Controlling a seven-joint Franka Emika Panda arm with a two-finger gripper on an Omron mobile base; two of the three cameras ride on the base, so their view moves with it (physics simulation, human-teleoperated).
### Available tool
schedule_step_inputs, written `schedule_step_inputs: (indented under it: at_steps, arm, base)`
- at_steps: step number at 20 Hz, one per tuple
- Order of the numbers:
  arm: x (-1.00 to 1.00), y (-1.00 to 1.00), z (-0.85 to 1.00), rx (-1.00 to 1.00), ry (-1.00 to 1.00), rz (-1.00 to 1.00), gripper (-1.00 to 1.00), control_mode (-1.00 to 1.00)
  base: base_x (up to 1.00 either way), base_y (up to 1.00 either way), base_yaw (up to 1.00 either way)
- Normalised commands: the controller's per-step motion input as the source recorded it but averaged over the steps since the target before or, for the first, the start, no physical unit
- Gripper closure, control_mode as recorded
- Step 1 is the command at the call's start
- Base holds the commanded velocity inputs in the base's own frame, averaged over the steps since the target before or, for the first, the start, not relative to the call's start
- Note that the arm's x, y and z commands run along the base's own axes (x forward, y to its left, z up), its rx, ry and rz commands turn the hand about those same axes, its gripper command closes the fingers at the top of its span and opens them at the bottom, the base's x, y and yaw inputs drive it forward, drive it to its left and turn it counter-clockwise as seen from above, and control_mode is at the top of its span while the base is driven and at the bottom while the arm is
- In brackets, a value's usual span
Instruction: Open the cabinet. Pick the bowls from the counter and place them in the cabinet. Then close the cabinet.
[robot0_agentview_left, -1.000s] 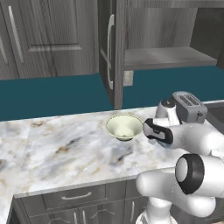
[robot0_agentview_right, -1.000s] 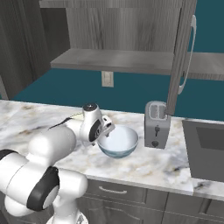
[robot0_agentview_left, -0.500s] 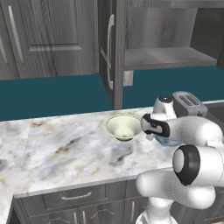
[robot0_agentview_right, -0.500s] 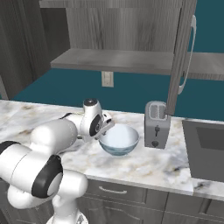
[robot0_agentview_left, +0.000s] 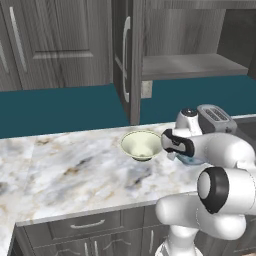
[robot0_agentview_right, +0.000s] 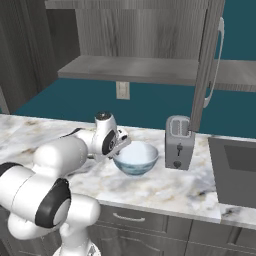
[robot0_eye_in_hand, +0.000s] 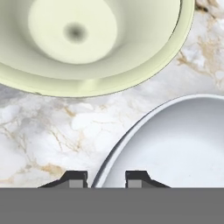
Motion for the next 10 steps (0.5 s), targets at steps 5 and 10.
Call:
schedule_step_inputs:
  at_steps: [5, 10]
  arm:
    - [-0.23, 0.00, 0.46, 0.00, -0.05, 0.01, 1.00, -1.00]
    - [-0.19, 0.00, 0.62, 0.00, -0.05, 0.02, 1.00, -1.00]
  base:
    - [0.00, 0.00, 0.00]
    - [0.00, 0.00, 0.00]
